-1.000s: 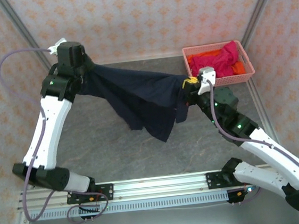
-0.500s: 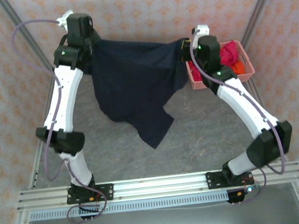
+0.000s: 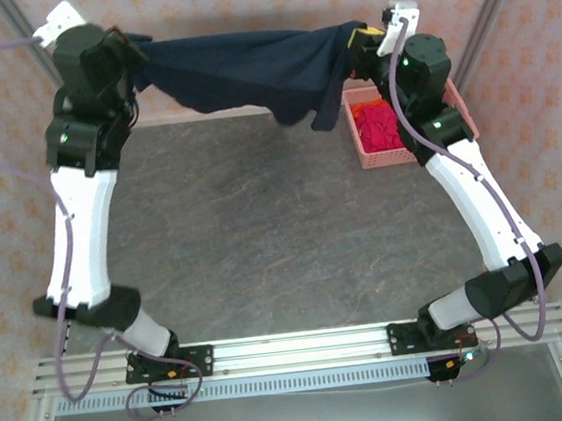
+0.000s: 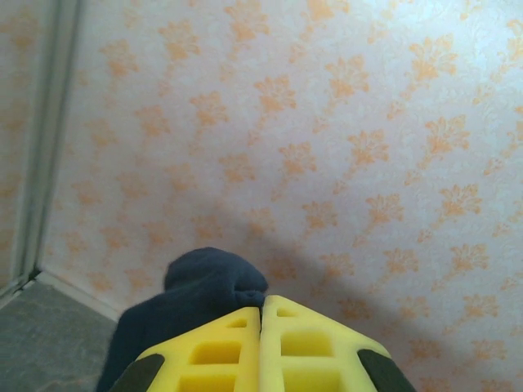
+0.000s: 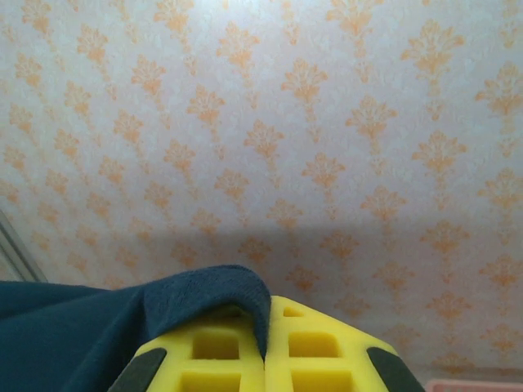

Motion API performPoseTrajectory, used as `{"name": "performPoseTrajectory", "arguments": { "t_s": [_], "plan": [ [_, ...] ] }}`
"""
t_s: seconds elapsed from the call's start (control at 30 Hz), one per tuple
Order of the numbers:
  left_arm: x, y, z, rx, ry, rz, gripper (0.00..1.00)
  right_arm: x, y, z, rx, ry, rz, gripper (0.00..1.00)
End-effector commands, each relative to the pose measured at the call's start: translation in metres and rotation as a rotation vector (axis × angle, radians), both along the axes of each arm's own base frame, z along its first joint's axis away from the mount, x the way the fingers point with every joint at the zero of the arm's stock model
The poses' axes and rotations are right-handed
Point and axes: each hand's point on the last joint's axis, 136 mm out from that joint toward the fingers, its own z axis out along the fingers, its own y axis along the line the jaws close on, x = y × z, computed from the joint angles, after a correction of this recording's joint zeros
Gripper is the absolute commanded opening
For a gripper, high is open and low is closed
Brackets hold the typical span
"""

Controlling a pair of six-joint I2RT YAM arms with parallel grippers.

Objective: Fold and stack the t-shirts

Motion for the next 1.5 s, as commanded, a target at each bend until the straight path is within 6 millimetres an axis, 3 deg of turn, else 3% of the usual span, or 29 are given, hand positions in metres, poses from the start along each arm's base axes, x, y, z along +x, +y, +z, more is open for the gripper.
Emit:
{"name": "performPoseTrajectory", "arguments": {
  "t_s": [0.0,0.07,0.2,0.23,0.27,0.3,0.33,0.37,0.4,0.57,0.73,0.9,1.07,1.2,1.33,1.47],
  "plan": [
    [0.006,0.012,-0.063,-0.028,0.082,0.069,0.0,0.012,0.001,-0.072,0.004,0.141,0.011,0.0],
    [0.007,0.005,-0.125,-0.09,0.168,0.047,0.0,0.008,0.007,-0.125,0.036,0.236,0.042,0.0],
    [-0.004,-0.011,-0.248,-0.153,0.371,0.023,0.0,-0.009,0.014,-0.213,0.115,0.387,0.094,0.0],
    [-0.008,-0.016,-0.278,-0.153,0.427,0.016,0.0,-0.014,0.014,-0.232,0.135,0.42,0.1,0.11],
    [-0.015,-0.018,-0.306,-0.162,0.481,0.023,0.04,-0.018,0.016,-0.251,0.151,0.45,0.108,0.45],
    [-0.018,-0.021,-0.324,-0.173,0.516,0.018,0.15,-0.022,0.017,-0.263,0.16,0.47,0.116,0.72],
    [-0.021,-0.026,-0.34,-0.18,0.541,0.001,0.45,-0.027,0.015,-0.276,0.17,0.497,0.115,0.93],
    [-0.025,-0.028,-0.353,-0.177,0.569,-0.002,0.82,-0.031,0.013,-0.288,0.181,0.524,0.098,0.99],
    [-0.028,-0.03,-0.361,-0.167,0.592,-0.006,0.99,-0.035,0.008,-0.295,0.191,0.547,0.076,0.99],
    [-0.05,-0.028,-0.377,-0.105,0.675,-0.004,1.0,-0.065,-0.006,-0.331,0.244,0.678,-0.022,0.99],
    [-0.07,0.003,-0.368,-0.035,0.678,0.093,1.0,-0.083,-0.003,-0.357,0.318,0.764,-0.111,0.97],
    [-0.083,0.024,-0.407,-0.195,0.772,0.123,1.0,-0.082,0.029,-0.376,0.264,0.799,-0.026,0.94],
    [-0.108,0.055,-0.441,-0.321,0.784,0.199,1.0,-0.089,0.027,-0.422,0.185,0.844,-0.028,0.92],
    [-0.115,0.066,-0.453,-0.373,0.785,0.225,1.0,-0.083,0.032,-0.441,0.164,0.866,-0.009,0.91],
    [-0.114,0.071,-0.479,-0.457,0.791,0.248,1.0,-0.073,0.046,-0.459,0.221,0.909,0.027,0.81],
    [-0.112,0.073,-0.497,-0.509,0.789,0.266,0.99,-0.071,0.058,-0.465,0.267,0.939,0.067,0.57]
  ]
}}
